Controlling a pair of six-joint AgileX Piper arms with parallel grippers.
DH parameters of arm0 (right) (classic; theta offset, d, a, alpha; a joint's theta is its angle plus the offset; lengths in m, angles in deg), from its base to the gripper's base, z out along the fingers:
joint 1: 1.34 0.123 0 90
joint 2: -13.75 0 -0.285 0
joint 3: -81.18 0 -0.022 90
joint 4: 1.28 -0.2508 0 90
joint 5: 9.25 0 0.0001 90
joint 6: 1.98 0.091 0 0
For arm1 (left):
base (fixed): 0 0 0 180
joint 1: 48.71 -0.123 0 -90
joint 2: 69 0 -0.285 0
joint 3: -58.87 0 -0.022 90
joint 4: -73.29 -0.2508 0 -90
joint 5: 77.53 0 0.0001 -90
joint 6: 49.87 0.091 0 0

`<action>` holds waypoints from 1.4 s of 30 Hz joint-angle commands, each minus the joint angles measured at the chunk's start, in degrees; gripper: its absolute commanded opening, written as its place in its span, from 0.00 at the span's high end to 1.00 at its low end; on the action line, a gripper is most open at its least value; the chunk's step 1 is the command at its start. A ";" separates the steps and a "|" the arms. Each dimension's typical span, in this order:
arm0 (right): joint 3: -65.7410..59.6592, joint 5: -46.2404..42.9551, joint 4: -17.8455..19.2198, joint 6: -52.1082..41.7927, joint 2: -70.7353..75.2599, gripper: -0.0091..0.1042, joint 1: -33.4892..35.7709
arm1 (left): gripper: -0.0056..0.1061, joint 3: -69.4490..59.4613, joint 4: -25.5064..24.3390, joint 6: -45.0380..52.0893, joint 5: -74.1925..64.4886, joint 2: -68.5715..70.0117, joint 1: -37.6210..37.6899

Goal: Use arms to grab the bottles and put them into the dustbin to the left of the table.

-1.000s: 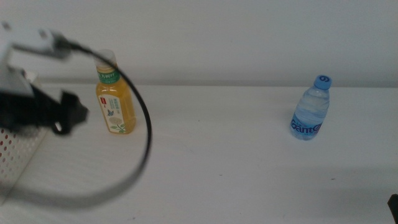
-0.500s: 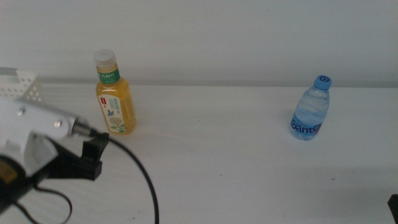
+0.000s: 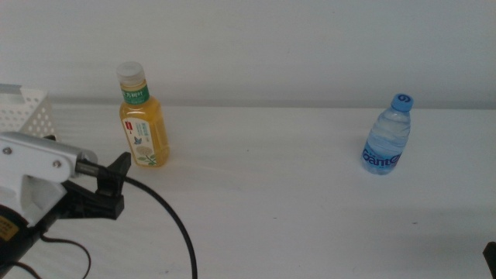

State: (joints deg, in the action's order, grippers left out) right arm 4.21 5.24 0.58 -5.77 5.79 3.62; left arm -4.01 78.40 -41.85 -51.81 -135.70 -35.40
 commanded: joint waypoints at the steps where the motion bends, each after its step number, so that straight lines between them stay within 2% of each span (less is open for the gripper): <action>1: -2.40 -0.50 0.41 -0.08 2.30 0.10 -0.37 | 0.11 -0.14 1.96 -1.87 2.77 -1.71 0.46; 6: -2.40 -0.50 0.41 -0.08 2.30 0.10 -0.37 | 0.11 -0.14 2.23 -4.48 6.01 -8.94 0.46; 13: -2.40 -0.50 0.41 -0.08 2.30 0.10 -0.37 | 0.11 0.54 1.84 -10.30 24.07 -23.20 0.46; 20: -2.40 -0.50 0.41 -0.08 2.30 0.10 -0.37 | 0.11 5.71 -1.67 -15.71 25.67 -33.54 0.46; 24: -2.40 -0.50 0.41 -0.08 2.30 0.10 -0.37 | 0.11 8.99 -1.69 -15.84 25.75 -37.16 0.46; 35: -2.40 -0.50 0.41 -0.08 2.30 0.10 -0.37 | 0.11 15.98 -0.24 -15.84 27.61 -46.03 0.46; 42: -2.40 -0.50 0.41 -0.08 2.30 0.10 -0.37 | 0.11 18.53 2.93 -13.52 27.52 -48.11 0.46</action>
State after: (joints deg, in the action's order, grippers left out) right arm 4.21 5.24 0.58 -5.77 5.79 3.62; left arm 13.84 79.92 -56.05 -25.37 -183.35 -35.40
